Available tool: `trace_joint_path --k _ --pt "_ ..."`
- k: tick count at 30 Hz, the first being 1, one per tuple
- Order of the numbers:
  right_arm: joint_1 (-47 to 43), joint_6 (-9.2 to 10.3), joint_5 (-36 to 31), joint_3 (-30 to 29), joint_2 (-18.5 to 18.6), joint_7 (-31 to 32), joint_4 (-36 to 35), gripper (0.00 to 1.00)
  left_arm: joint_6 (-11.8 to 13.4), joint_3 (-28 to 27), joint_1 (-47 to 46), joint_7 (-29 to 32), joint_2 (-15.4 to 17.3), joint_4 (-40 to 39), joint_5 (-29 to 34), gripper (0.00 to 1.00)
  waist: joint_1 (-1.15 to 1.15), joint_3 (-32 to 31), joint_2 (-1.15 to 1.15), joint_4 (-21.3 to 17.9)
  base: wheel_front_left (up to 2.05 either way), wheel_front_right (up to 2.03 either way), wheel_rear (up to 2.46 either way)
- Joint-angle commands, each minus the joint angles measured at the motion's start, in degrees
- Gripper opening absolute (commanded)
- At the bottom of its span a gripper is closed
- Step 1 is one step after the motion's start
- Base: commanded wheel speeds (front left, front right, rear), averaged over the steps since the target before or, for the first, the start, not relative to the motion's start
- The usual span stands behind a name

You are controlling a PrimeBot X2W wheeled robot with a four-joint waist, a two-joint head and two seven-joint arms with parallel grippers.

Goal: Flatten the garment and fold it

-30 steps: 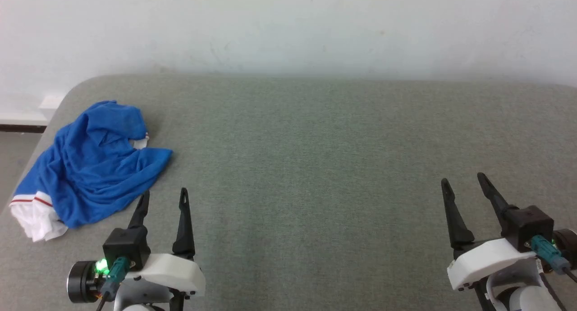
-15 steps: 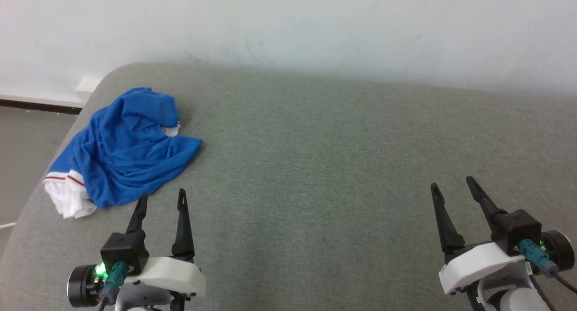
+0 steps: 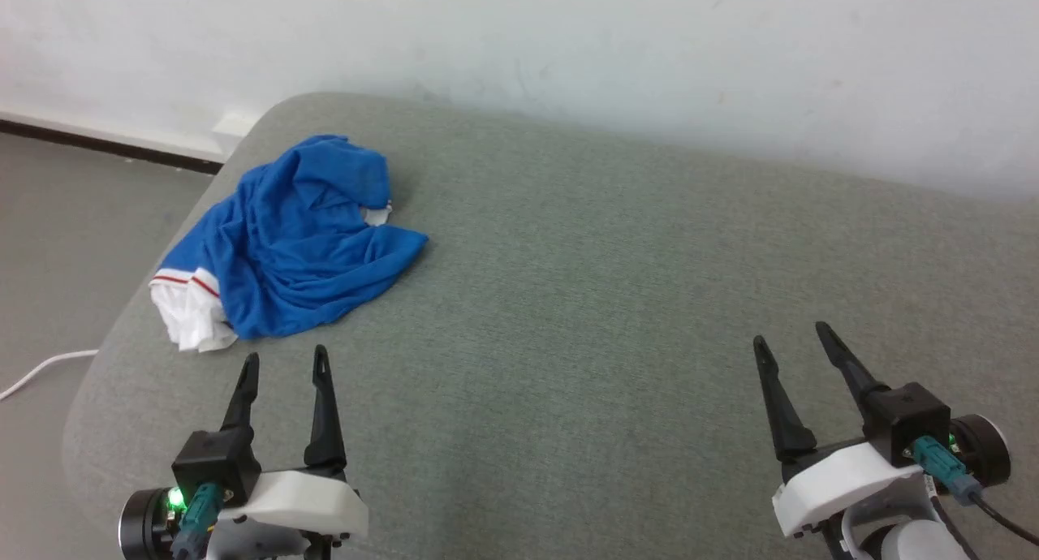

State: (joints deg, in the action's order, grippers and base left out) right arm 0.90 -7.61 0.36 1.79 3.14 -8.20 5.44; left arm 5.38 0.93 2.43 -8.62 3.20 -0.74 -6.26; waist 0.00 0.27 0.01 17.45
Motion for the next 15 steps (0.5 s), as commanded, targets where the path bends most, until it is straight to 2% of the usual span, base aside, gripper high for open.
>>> trace_joint_path --k 1,15 --pt "0.53 0.07 -0.04 0.16 -0.15 -0.53 0.35 1.00 0.48 0.08 0.98 -0.51 -0.20 0.14 -0.53 1.00 0.00 0.02 -0.01 1.27 0.00 0.00 0.00" --pt "0.83 0.09 0.43 1.87 -0.18 -2.23 2.09 1.00 0.80 -0.08 2.28 -2.19 -0.23 1.01 -1.42 1.00 0.00 -0.67 -0.01 7.32 0.00 0.00 0.00"
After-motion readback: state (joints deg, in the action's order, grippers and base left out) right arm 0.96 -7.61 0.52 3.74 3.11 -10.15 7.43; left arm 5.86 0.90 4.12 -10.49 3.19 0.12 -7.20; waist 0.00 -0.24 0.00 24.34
